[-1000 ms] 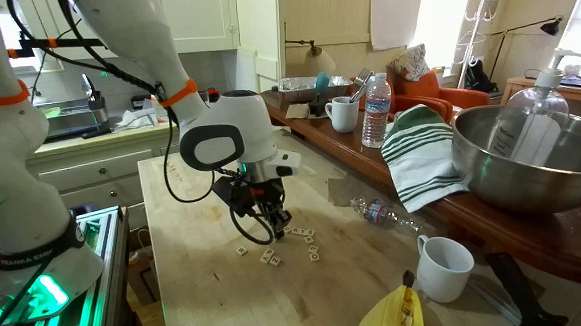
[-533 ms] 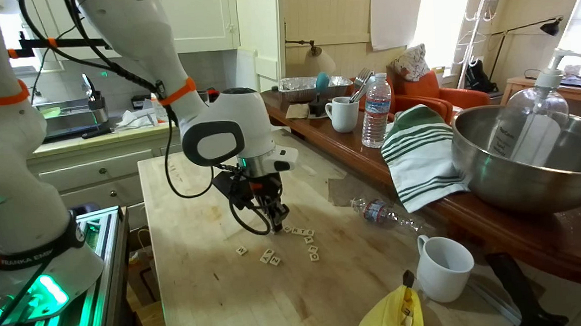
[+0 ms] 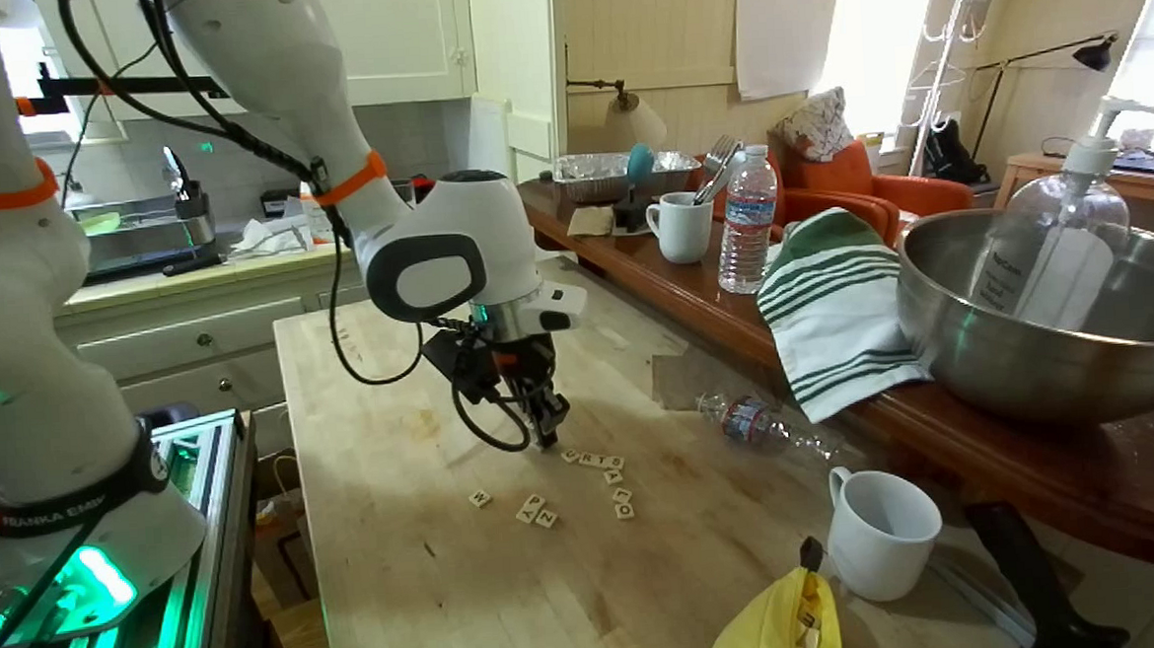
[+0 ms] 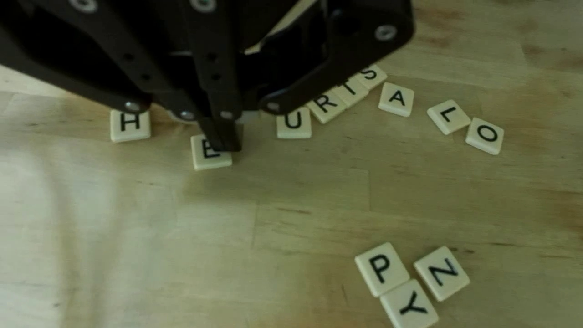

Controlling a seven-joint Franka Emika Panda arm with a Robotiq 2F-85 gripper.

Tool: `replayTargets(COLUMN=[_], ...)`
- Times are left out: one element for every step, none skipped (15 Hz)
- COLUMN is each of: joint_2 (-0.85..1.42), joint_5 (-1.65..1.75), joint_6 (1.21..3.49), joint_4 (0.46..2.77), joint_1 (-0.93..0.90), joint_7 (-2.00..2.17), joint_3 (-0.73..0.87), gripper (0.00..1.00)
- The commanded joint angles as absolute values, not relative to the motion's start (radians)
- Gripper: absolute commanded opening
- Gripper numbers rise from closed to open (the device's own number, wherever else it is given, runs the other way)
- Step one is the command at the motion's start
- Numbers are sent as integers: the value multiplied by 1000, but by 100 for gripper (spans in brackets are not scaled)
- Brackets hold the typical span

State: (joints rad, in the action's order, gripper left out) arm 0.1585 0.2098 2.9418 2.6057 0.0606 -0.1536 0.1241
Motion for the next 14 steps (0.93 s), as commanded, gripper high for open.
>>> replayTargets(joint_2=[215,219,222,225,230,233,236,238,239,240,241,242,243,244], joint_5=[199,199,202,203,206,206,204,204,202,201,200,199,198,197], joint_6=[2924,2926,2929,2933,2934,2937,2937,2938,2937,2939,2939,2938,2938,2938], joint_4=[2597,2594,2590,2587,2582,2579,2576,2574,2572,2571,2570,2569,2568,2567], joint_1=[34,33,30,26,23,20,19,18,17,16,15,15,14,14], joint_7=[-93,-87,-78,-69,-60,-52,-47,-43,-39,-36,-33,-31,-28,-27], joint_3=[101,100,101,100,103,103,103,102,101,100,99,97,97,95], gripper=[0,0,0,0,0,0,0,0,0,0,0,0,0,0])
